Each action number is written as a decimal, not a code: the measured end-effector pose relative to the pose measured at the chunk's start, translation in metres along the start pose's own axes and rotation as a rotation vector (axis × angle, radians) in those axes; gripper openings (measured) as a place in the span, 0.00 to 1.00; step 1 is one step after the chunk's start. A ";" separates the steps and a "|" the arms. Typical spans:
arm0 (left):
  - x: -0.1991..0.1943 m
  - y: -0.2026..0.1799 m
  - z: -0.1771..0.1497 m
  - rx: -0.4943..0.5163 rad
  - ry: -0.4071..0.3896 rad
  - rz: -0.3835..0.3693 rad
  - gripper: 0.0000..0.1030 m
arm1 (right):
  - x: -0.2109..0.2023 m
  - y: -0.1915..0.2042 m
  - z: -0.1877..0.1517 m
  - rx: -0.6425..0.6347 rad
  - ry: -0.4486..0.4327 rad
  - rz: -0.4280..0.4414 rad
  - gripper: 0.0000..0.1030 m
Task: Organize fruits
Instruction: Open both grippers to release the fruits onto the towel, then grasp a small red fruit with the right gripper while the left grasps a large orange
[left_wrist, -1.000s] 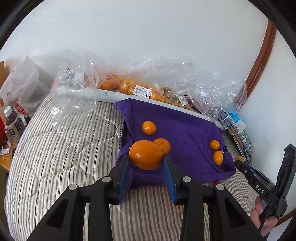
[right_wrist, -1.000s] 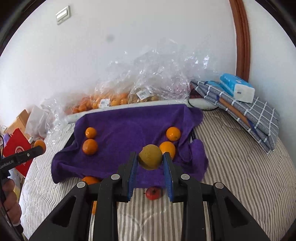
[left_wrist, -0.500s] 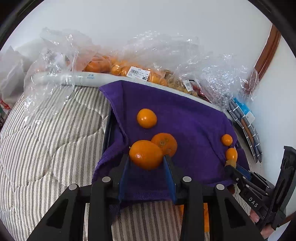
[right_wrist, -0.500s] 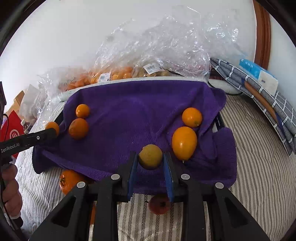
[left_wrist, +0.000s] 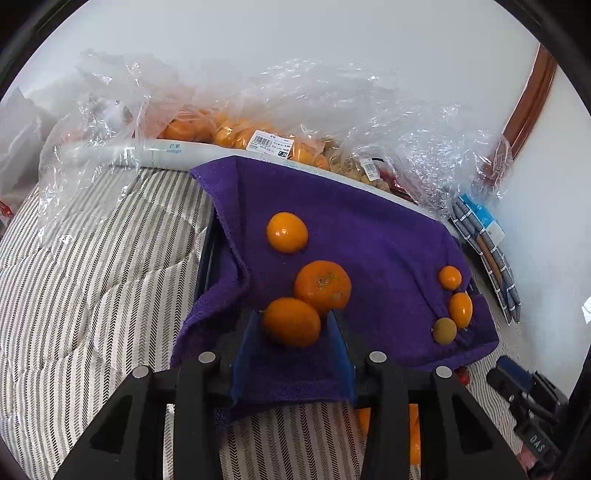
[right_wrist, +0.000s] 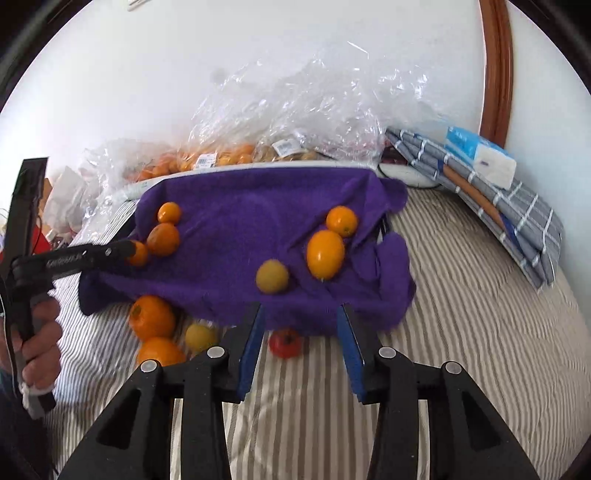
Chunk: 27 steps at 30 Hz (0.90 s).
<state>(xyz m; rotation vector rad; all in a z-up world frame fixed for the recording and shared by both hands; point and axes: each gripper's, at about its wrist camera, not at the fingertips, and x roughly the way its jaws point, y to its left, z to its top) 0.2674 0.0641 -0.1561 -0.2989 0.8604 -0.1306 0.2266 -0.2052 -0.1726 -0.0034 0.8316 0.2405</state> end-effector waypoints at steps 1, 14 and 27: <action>-0.002 0.001 0.000 -0.004 -0.006 0.000 0.40 | -0.001 0.001 -0.003 -0.001 0.002 0.006 0.37; -0.061 0.011 -0.024 0.002 -0.058 -0.015 0.47 | 0.042 0.007 -0.015 0.014 0.081 0.009 0.27; -0.047 -0.025 -0.059 0.065 0.080 -0.106 0.47 | -0.016 -0.007 -0.028 0.013 -0.009 -0.001 0.23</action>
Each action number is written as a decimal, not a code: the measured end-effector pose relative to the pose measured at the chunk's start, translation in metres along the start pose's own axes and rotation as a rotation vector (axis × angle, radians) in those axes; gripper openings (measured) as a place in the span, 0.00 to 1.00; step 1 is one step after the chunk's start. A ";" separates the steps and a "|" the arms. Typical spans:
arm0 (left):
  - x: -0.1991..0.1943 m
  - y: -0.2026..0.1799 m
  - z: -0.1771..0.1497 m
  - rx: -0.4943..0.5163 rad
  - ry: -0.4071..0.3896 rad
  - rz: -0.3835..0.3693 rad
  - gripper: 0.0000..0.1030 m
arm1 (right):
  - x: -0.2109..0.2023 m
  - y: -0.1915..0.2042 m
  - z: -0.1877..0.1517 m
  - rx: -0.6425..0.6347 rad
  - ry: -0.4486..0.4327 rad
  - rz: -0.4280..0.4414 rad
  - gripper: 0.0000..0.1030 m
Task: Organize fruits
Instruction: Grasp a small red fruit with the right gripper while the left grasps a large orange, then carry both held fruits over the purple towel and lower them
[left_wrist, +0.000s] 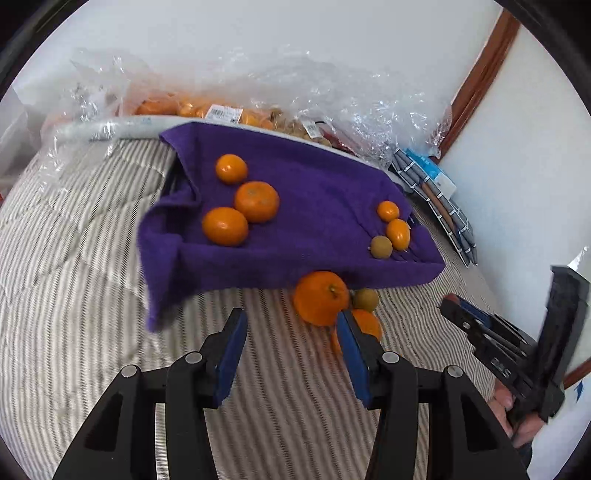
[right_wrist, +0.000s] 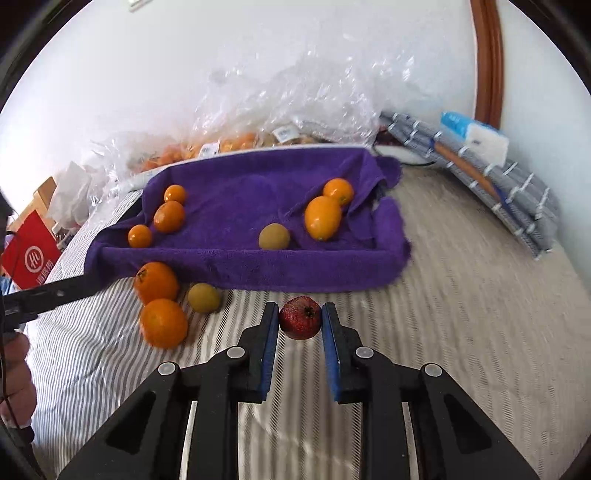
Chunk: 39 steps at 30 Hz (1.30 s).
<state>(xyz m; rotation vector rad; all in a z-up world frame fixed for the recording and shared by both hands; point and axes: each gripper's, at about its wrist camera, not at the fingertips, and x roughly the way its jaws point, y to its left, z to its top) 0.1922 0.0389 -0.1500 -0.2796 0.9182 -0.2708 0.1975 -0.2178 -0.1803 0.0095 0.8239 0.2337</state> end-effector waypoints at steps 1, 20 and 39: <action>0.003 -0.003 0.001 -0.013 0.002 0.000 0.47 | -0.005 -0.002 -0.001 0.002 -0.006 0.000 0.23; 0.054 -0.025 0.009 -0.070 0.074 0.053 0.39 | -0.039 -0.035 -0.043 0.117 -0.014 0.009 0.23; -0.062 0.022 -0.008 -0.134 -0.094 0.070 0.39 | -0.061 0.003 -0.016 0.063 -0.067 -0.014 0.23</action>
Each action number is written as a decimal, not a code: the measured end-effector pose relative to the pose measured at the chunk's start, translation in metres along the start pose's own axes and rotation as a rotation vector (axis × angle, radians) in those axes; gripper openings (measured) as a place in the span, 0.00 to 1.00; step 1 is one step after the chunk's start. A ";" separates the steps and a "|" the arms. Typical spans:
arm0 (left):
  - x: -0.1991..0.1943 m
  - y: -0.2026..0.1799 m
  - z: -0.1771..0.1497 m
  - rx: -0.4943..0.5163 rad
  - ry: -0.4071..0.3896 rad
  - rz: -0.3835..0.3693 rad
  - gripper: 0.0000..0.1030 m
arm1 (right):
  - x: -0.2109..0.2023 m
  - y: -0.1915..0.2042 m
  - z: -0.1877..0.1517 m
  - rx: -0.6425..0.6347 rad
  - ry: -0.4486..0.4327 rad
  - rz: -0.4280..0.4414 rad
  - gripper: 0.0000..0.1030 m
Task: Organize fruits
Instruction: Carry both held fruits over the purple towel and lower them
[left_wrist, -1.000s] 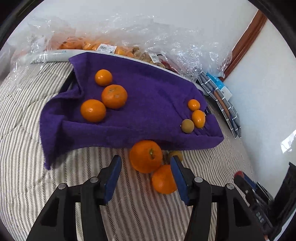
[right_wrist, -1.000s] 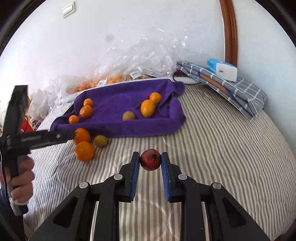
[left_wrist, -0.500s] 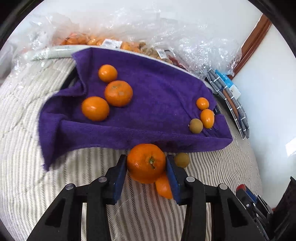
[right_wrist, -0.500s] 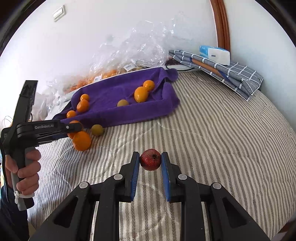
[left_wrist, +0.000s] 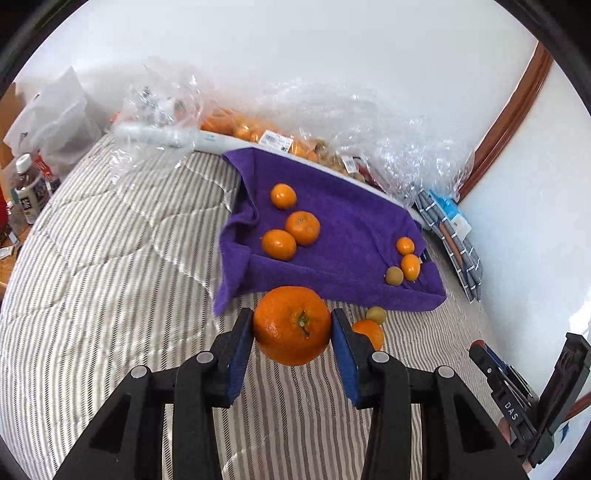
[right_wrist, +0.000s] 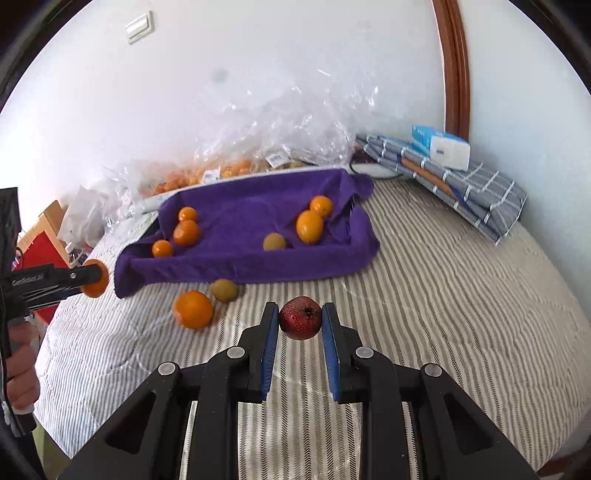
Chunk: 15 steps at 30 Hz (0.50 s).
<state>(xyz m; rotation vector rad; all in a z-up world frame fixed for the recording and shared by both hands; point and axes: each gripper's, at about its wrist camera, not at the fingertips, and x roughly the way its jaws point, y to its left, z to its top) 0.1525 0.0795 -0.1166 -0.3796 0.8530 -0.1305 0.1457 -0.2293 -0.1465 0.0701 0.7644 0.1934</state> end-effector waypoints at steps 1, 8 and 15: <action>-0.004 0.000 0.000 0.001 -0.005 -0.001 0.39 | -0.003 0.002 0.002 -0.003 -0.005 -0.003 0.23; -0.032 -0.012 -0.005 0.029 -0.045 -0.025 0.39 | -0.027 0.006 0.016 0.004 -0.055 -0.013 0.23; -0.049 -0.024 -0.007 0.039 -0.071 -0.042 0.39 | -0.047 0.004 0.023 0.005 -0.087 -0.015 0.23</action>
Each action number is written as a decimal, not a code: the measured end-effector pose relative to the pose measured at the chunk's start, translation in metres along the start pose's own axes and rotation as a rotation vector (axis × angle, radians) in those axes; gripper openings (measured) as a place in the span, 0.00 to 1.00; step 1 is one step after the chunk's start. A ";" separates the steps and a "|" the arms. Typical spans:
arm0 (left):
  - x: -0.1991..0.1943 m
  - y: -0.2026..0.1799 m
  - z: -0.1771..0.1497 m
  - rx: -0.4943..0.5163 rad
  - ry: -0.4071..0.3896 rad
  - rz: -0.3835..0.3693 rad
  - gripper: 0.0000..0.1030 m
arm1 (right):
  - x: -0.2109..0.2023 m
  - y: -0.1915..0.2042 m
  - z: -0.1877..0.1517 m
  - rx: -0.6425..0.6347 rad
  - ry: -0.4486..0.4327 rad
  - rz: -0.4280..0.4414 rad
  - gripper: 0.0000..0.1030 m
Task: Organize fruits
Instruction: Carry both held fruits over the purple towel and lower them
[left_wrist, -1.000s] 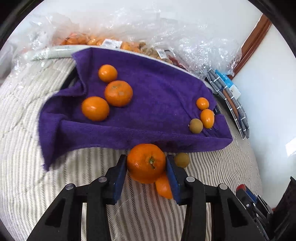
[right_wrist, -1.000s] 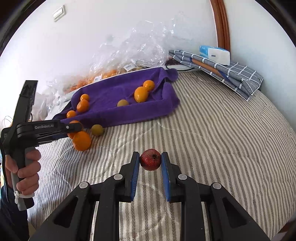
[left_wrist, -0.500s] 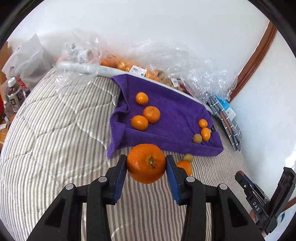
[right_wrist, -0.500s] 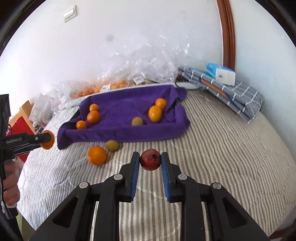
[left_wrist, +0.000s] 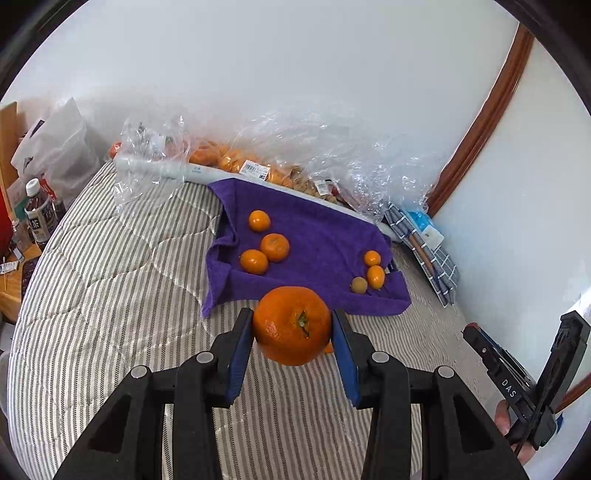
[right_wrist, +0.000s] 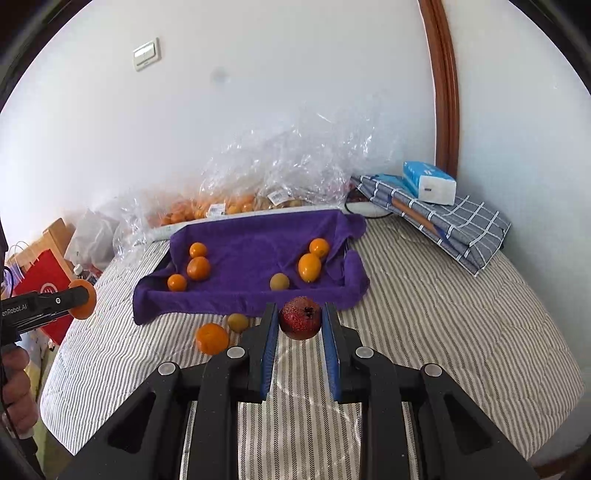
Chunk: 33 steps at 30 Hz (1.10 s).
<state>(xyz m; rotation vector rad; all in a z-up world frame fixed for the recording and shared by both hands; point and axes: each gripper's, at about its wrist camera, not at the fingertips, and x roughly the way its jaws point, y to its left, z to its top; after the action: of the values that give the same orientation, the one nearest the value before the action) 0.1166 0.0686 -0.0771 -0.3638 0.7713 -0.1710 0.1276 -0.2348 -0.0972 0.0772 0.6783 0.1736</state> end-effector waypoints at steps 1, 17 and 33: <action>-0.001 -0.003 0.001 0.003 -0.005 -0.006 0.39 | -0.001 0.000 0.001 0.000 -0.002 0.001 0.23; 0.010 -0.017 0.014 0.023 -0.005 0.013 0.39 | -0.003 -0.009 0.017 -0.006 -0.032 -0.006 0.23; 0.045 -0.010 0.036 0.009 0.020 0.026 0.39 | 0.034 -0.018 0.037 -0.003 -0.014 0.001 0.23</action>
<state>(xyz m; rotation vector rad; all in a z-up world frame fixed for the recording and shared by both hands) 0.1732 0.0564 -0.0789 -0.3441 0.7939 -0.1539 0.1795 -0.2465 -0.0915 0.0756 0.6637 0.1750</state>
